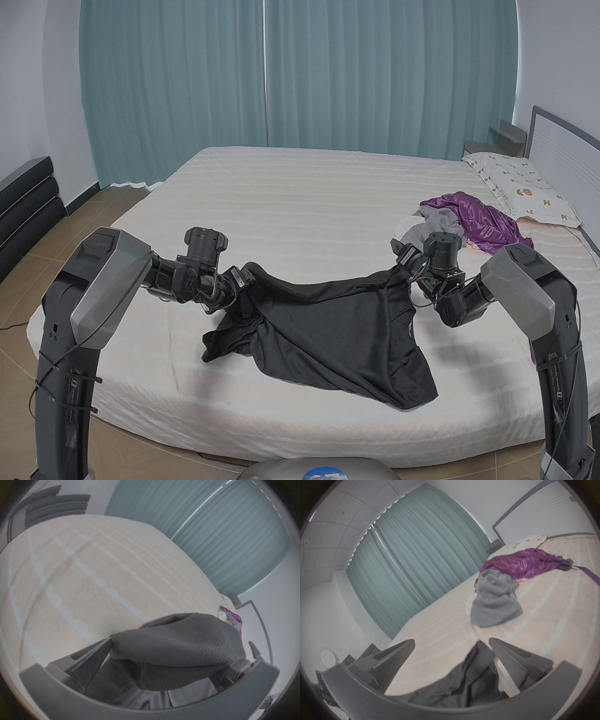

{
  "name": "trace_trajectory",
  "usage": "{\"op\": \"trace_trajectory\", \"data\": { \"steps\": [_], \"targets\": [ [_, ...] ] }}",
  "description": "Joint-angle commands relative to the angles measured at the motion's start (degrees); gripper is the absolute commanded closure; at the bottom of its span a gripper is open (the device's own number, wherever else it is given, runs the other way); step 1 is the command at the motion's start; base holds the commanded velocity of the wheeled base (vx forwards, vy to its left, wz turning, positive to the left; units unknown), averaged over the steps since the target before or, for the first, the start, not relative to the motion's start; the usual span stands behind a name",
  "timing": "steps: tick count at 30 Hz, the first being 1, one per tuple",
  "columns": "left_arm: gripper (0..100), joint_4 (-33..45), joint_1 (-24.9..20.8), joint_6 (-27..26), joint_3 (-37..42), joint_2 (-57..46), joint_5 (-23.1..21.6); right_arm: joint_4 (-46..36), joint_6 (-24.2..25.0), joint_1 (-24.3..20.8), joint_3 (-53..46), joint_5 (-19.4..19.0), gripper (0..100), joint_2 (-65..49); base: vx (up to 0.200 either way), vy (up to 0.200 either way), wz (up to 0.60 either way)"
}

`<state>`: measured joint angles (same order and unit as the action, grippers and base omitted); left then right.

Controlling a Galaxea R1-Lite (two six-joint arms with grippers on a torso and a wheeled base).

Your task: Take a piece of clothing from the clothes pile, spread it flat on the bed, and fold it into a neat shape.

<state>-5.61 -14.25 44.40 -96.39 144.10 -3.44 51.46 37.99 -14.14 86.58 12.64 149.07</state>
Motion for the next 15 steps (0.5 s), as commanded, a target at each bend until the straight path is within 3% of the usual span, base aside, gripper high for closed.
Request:
{"op": "trace_trajectory", "data": {
  "steps": [1, 8, 15],
  "targets": [
    [0, 0.8, 0.7, -0.1, 1.9, -5.7, -1.8, -0.1, 0.2, 0.4, -5.5, -2.0, 0, -2.9, 0.0, 0.0, 0.0],
    [0, 1.2, 2.4, 4.7, 2.9, -10.3, -1.3, -0.2, 7.2, 1.2, -15.4, -7.2, 0, -11.6, 0.0, 0.0, 0.0],
    [0, 4.4, 2.6, -1.2, 10.3, -12.4, -5.3, 3.3, 10.4, 1.0, -28.1, -10.8, 0, -17.1, 0.0, 0.0, 0.0]
  ]
}}
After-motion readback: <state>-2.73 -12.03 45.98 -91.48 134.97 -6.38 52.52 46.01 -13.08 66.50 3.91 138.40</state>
